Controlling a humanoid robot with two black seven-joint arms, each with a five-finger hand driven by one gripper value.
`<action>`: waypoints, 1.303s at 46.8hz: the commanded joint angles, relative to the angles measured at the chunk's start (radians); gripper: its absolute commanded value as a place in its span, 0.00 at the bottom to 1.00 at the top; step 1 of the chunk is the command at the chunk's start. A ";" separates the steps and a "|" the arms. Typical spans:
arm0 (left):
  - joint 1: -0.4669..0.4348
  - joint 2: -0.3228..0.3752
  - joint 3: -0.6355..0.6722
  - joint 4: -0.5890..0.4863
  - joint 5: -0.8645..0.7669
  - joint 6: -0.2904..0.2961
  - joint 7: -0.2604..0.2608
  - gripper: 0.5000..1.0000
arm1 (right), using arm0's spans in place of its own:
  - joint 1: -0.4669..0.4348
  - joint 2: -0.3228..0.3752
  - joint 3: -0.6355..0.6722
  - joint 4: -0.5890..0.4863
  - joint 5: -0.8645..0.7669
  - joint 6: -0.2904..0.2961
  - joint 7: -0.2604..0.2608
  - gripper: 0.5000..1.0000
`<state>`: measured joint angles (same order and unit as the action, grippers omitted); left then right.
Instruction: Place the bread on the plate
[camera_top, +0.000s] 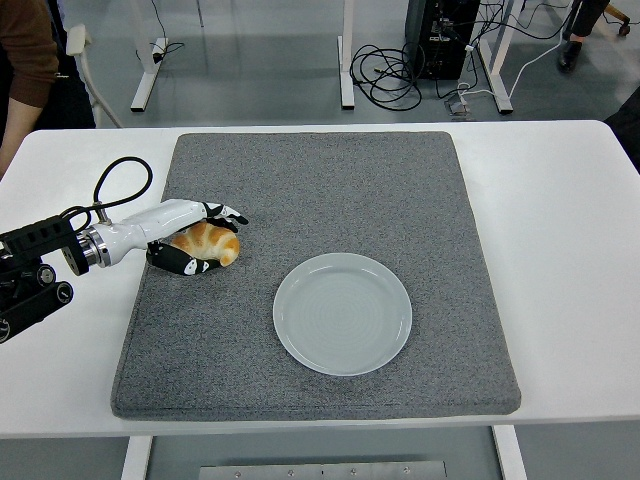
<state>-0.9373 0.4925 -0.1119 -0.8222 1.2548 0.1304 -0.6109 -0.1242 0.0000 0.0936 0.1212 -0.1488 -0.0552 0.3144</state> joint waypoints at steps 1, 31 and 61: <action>0.009 0.000 0.000 0.000 0.000 0.000 0.000 0.38 | 0.000 0.000 0.000 0.000 0.000 0.000 0.000 1.00; -0.015 0.011 0.001 0.000 -0.008 -0.012 0.000 0.00 | 0.000 0.000 0.000 0.000 0.000 0.000 0.000 1.00; -0.119 0.060 0.057 -0.002 -0.008 -0.012 0.000 0.00 | 0.000 0.000 0.000 0.000 0.000 0.000 0.000 1.00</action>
<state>-1.0391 0.5456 -0.0617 -0.8223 1.2463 0.1180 -0.6107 -0.1242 0.0000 0.0936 0.1212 -0.1488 -0.0552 0.3144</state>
